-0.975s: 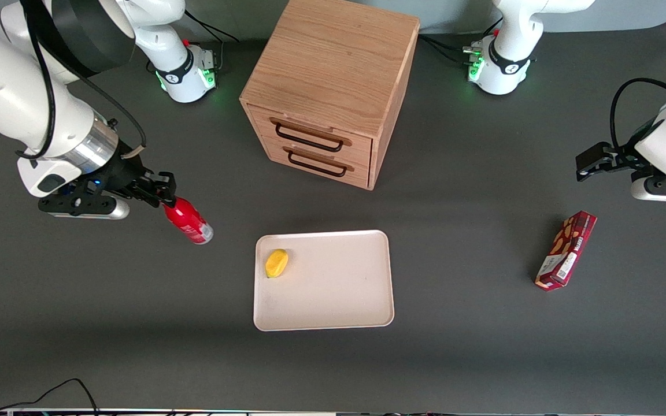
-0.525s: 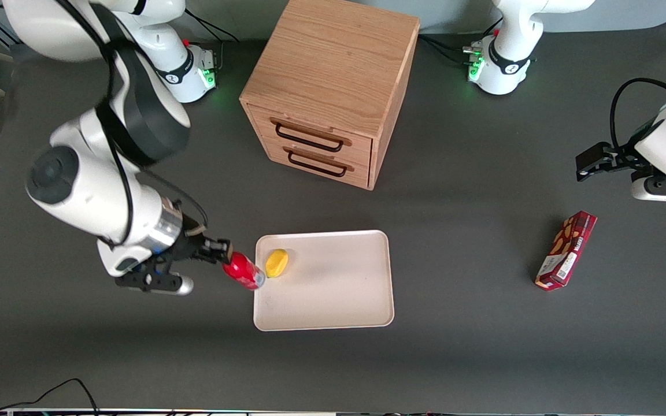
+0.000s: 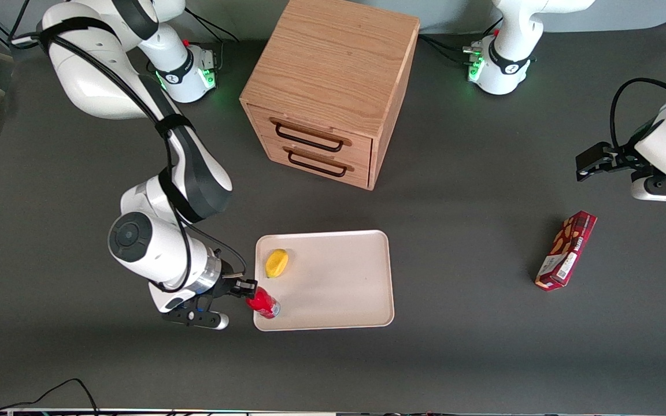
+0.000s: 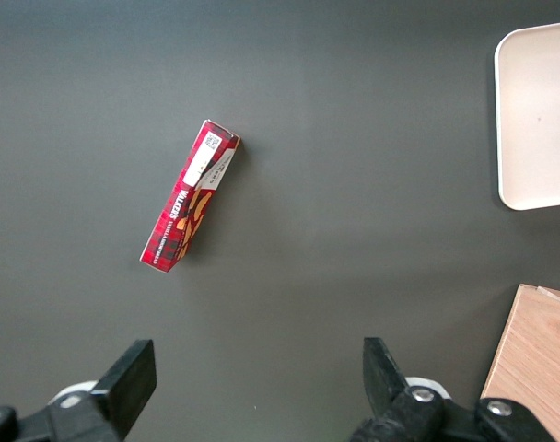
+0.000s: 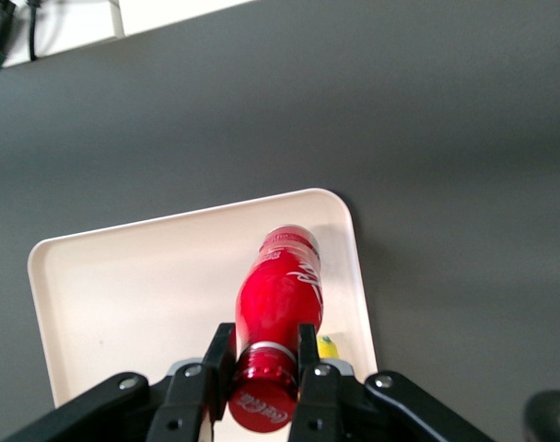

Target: Place coke bottle on tray

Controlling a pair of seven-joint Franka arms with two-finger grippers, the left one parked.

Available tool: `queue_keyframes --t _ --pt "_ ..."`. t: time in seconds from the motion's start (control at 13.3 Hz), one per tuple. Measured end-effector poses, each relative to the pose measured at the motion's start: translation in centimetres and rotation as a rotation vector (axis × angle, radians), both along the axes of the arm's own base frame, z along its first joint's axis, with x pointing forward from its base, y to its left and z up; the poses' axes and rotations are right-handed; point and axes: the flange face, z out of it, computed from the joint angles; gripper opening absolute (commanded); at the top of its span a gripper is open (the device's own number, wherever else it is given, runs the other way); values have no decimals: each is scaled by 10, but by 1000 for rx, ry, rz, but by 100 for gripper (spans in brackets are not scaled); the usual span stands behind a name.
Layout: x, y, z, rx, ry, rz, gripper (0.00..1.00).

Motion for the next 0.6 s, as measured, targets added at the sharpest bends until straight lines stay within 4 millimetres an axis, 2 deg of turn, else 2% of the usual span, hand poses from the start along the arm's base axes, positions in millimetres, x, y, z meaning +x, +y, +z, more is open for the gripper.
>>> queue_keyframes --t 0.3,0.38,0.45,0.53,0.6 --pt "3 3 -15 12 -14 -19 0" --pt "3 3 -18 12 -13 -21 32" --pt "3 3 -20 12 -10 -21 52" --pt "3 3 -20 12 -10 -21 80" --pt "4 3 -20 13 -14 -23 92"
